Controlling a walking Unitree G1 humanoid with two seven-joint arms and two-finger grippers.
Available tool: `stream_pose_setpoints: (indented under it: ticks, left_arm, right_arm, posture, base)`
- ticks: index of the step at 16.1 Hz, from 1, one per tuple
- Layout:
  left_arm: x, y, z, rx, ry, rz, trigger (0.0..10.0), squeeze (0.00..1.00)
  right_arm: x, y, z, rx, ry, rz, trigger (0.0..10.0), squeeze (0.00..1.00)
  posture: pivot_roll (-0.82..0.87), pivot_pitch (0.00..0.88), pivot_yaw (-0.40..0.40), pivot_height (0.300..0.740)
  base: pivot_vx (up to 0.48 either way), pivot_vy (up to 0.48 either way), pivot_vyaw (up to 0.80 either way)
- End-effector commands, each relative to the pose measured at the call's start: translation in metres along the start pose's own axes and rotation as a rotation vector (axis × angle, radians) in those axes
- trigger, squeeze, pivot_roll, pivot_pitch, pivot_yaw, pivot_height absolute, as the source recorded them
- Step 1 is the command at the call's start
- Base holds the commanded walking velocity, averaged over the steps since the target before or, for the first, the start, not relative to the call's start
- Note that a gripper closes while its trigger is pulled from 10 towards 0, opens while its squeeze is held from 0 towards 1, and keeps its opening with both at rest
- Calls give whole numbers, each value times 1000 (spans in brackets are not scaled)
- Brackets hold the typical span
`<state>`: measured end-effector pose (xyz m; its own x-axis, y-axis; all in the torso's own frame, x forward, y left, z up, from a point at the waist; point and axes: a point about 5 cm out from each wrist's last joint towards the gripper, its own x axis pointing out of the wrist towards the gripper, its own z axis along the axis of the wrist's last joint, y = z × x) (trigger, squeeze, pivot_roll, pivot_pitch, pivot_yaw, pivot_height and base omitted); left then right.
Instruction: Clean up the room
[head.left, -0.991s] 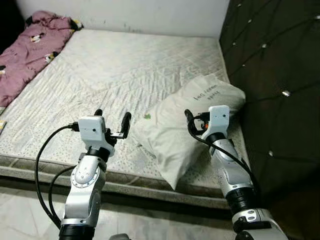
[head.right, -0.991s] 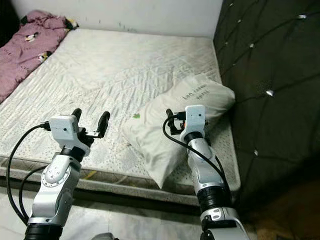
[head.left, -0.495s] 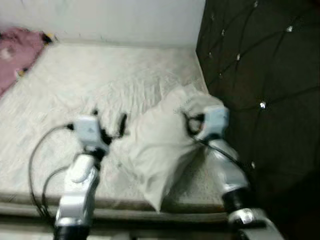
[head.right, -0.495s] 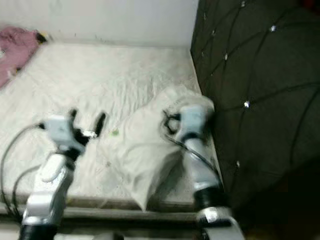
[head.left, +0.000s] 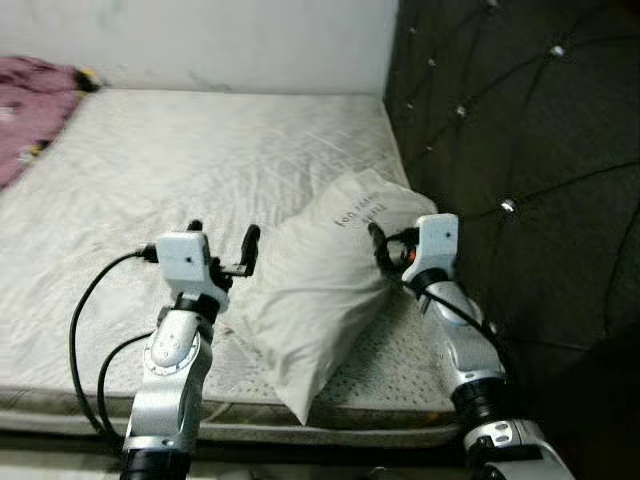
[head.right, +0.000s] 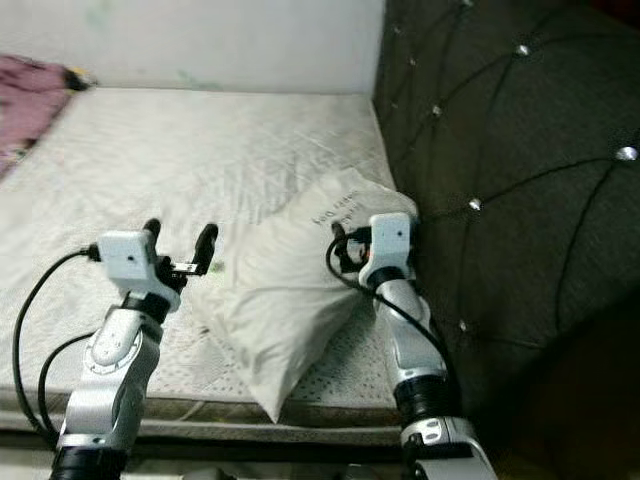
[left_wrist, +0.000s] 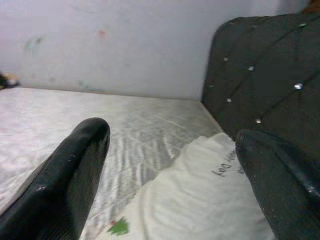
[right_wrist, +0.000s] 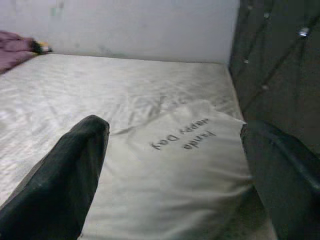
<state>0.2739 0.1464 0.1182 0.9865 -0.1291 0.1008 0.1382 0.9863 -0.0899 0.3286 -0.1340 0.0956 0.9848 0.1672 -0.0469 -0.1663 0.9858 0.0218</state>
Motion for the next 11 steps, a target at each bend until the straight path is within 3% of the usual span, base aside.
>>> stream_pose_setpoints:
  ticks: [1,4,11]
  left_arm:
    - [-3,3,-1,6,12,23,10000,0]
    - [-9,7,-3,-7,30,47,10000,0]
    - [-14,8,-3,-10,45,75,10000,0]
  right_arm:
    - [0,-1,5,-18,-7,6,10000,0]
    - [1,1,7,-18,-10,9,10000,0]
    - [1,4,6,-4,-6,-34,10000,0]
  posture:
    - [27,0,2,740]
    - [39,0,3,740]
    - [40,0,11,740]
  base:
    - [0,0,0]
    - [0,0,487]
    - [0,0,0]
